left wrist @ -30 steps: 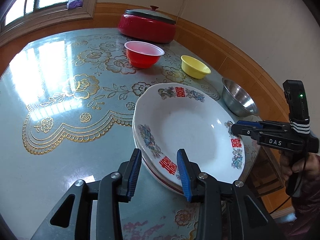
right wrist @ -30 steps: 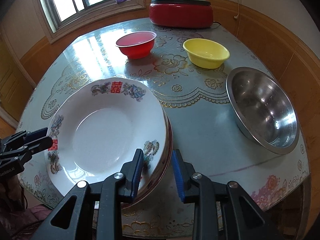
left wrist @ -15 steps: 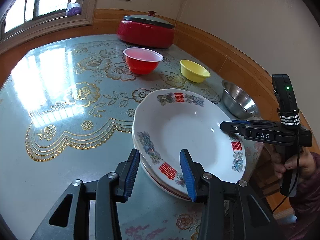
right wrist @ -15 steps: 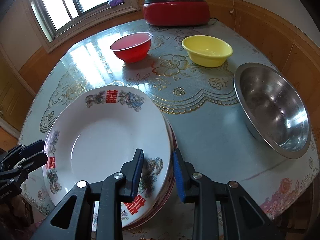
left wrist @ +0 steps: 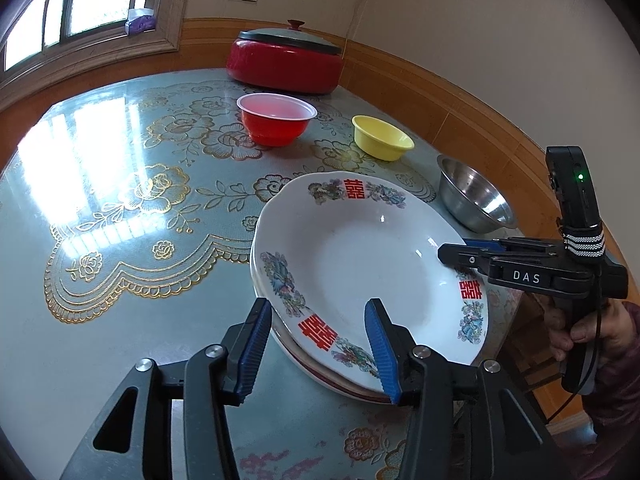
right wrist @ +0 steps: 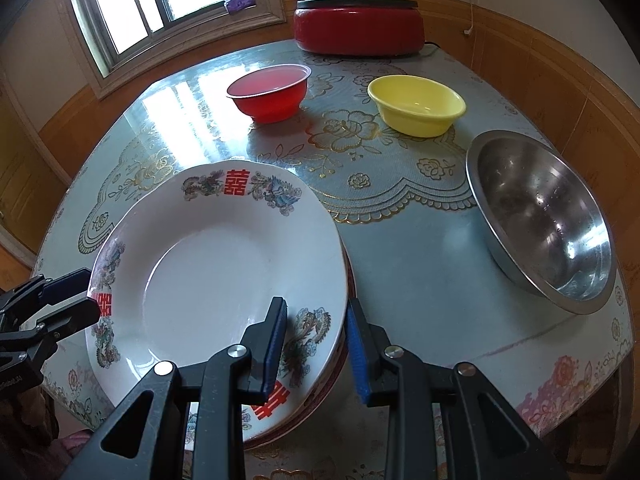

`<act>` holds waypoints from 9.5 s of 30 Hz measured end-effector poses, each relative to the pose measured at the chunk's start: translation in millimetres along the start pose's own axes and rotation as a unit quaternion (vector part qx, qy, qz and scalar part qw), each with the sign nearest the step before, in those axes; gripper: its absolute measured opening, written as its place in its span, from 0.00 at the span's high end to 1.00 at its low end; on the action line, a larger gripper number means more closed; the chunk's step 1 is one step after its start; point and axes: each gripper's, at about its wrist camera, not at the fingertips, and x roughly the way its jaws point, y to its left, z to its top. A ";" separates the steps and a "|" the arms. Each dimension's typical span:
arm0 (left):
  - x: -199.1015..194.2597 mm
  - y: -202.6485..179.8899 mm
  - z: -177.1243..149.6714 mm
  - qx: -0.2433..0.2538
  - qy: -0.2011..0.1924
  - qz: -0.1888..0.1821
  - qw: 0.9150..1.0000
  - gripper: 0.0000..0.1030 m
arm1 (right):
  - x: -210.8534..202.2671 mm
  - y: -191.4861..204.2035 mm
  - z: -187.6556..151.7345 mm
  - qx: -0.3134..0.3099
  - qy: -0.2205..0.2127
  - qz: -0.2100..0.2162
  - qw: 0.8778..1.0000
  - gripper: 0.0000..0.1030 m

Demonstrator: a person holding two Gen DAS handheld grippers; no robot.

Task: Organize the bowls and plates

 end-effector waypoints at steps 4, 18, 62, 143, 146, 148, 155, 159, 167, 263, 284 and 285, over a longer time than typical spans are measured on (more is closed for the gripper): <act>1.2 -1.3 -0.6 0.001 0.003 -0.001 1.000 0.52 | -0.4 -2.1 -0.8 0.003 0.003 0.007 1.000 0.72; -6.1 1.8 -2.5 -0.012 -0.002 0.027 1.000 0.50 | 19.1 -37.3 8.2 0.094 0.001 0.100 0.991 0.62; -42.2 23.1 2.1 0.035 -0.060 0.092 0.993 0.33 | -0.5 37.0 8.8 0.056 -0.065 -0.023 0.996 0.59; 132.9 -182.2 63.1 0.004 0.055 0.077 0.996 0.76 | 12.7 -226.0 45.1 0.020 0.005 0.131 0.991 0.83; 134.0 -181.7 63.7 -0.002 0.052 0.086 0.995 0.76 | 15.5 -220.2 44.0 0.013 0.002 0.128 0.992 0.83; 135.4 -180.6 64.7 -0.003 0.049 0.098 0.994 0.76 | 17.1 -214.3 43.6 0.003 -0.001 0.121 0.993 0.83; 134.9 -180.8 63.3 -0.001 0.039 0.112 0.993 0.72 | 22.6 -209.9 42.7 -0.009 -0.002 0.109 0.994 0.85; 131.4 -183.8 63.2 0.006 0.022 0.125 0.992 0.70 | 23.4 -212.5 44.3 -0.010 -0.002 0.106 0.994 0.85; 123.8 -183.1 68.9 0.011 0.001 0.136 0.991 0.63 | 18.2 -210.1 55.5 -0.010 -0.010 0.111 0.994 0.71; 129.8 -181.2 91.9 -0.034 0.063 -0.008 0.997 0.74 | -7.1 -190.3 56.4 -0.054 0.021 0.196 0.979 0.90; 125.3 -181.1 85.1 -0.014 0.039 0.024 0.999 0.70 | 8.9 -171.8 48.3 -0.103 0.018 0.079 0.991 0.91; 123.9 -180.1 85.4 -0.015 0.036 0.027 0.999 0.69 | 9.0 -171.1 48.6 -0.103 0.016 0.078 0.991 0.91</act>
